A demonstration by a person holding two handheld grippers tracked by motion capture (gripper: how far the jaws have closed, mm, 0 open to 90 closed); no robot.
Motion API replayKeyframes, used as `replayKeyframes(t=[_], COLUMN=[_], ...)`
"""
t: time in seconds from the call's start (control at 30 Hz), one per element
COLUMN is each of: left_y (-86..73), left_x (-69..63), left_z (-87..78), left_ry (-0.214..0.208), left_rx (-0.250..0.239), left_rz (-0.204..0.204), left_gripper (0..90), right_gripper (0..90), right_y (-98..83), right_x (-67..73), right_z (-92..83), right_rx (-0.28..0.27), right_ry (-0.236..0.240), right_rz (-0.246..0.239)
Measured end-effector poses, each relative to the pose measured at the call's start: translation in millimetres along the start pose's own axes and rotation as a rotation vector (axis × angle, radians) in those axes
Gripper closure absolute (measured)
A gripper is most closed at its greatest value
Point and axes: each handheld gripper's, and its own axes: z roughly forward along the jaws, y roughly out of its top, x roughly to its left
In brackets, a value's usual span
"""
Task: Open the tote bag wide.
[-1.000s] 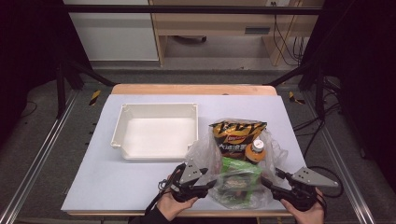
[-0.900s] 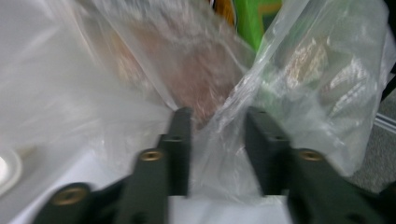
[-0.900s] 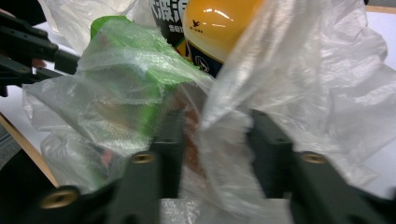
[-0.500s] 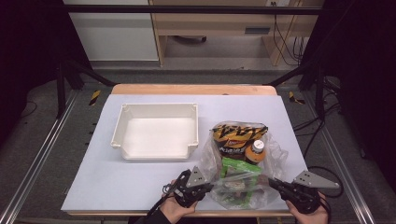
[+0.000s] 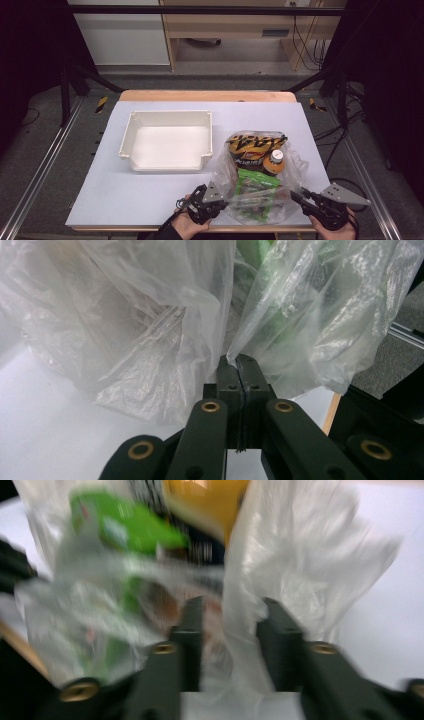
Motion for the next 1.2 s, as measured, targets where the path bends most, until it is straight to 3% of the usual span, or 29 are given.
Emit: replayKeyframes(t=[0.13,0.17,0.3,0.33,0.37,0.4,0.43,0.47,0.5,0.53,0.6,0.63,0.67,0.77,0.8,0.87,0.9,1.0,1.03,1.07,1.1,1.17,1.2], left_y=[-5.7,-6.9,-8.6,-9.2,-9.5,-9.8,-9.7,-9.3,-9.1,-8.4,-8.2,-8.3,-7.7,-5.1,-2.1,0.3,3.3,20.8,20.8,32.0,32.0,48.6,48.6], left_x=[-0.6,-0.8,-0.7,-1.1,-1.4,-1.5,-1.3,-0.2,-0.1,0.8,1.5,2.0,2.6,4.4,7.0,8.7,10.4,17.6,17.6,22.6,22.6,34.6,34.6], left_z=[0.4,0.1,-1.9,-2.2,-2.1,-2.4,-3.1,-4.8,-6.8,-14.1,-19.4,-25.5,-38.7,-54.5,-67.0,-73.9,-81.0,-105.5,-105.5,-114.0,-114.0,-118.3,-118.3], left_ry=[-0.006,-0.008,-0.005,-0.006,-0.004,0.000,0.005,0.008,0.008,0.012,0.011,0.011,0.023,0.037,0.046,0.053,0.063,0.123,0.123,0.160,0.160,0.215,0.215], left_rx=[0.013,0.012,0.014,0.011,0.006,0.001,-0.005,-0.010,-0.027,-0.060,-0.083,-0.113,-0.175,-0.233,-0.279,-0.303,-0.328,-0.411,-0.411,-0.435,-0.435,-0.446,-0.446], left_rz=[0.013,0.011,0.016,0.016,0.014,0.013,0.010,0.007,-0.011,-0.021,-0.024,-0.029,-0.029,-0.035,-0.046,-0.053,-0.057,-0.064,-0.064,-0.058,-0.058,-0.052,-0.052], left_gripper=[89.6,89.6,89.6,89.6,87.6,84.2,84.2,72.2,72.2,60.2,55.3,47.8,43.3,37.9,34.8,34.0,34.0,33.5,33.4,33.4,33.4,33.6,34.8], right_gripper=[45.4,45.4,47.6,51.5,65.9,71.7,71.7,82.4,82.4,86.0,86.4,86.2,84.9,77.2,67.3,56.8,56.8,49.8,48.1,45.5,44.3,41.1,38.3], right_y=[14.1,18.3,27.9,28.8,25.5,22.1,22.1,15.0,15.0,9.8,8.0,6.1,5.6,6.0,8.7,14.2,14.2,29.3,33.9,38.7,43.5,52.6,57.0], right_x=[7.4,9.2,13.0,13.6,12.2,10.1,10.1,5.2,5.2,0.2,-1.6,-3.4,-3.4,-2.9,-2.5,-0.9,-0.9,1.7,2.2,2.5,2.5,2.2,1.0], right_z=[-8.0,-7.2,4.0,9.5,18.4,20.8,20.8,21.0,21.0,18.1,17.4,18.1,19.2,20.8,17.5,10.7,10.7,-5.1,-8.0,-10.2,-11.8,-12.9,-12.9], right_rx=[-0.105,-0.116,-0.091,-0.068,-0.026,-0.008,-0.008,0.016,0.016,0.025,0.027,0.048,0.054,0.056,0.035,-0.005,-0.005,-0.094,-0.111,-0.124,-0.136,-0.153,-0.157], right_ry=[-0.017,-0.019,-0.022,-0.025,-0.032,-0.031,-0.031,-0.038,-0.038,-0.054,-0.064,-0.081,-0.097,-0.112,-0.092,-0.092,-0.092,-0.112,-0.116,-0.123,-0.131,-0.151,-0.160], right_rz=[-0.030,-0.034,-0.039,-0.041,-0.040,-0.035,-0.035,-0.009,-0.009,0.017,0.024,0.030,0.023,0.008,0.008,0.001,0.001,-0.015,-0.016,-0.022,-0.033,-0.045,-0.048])
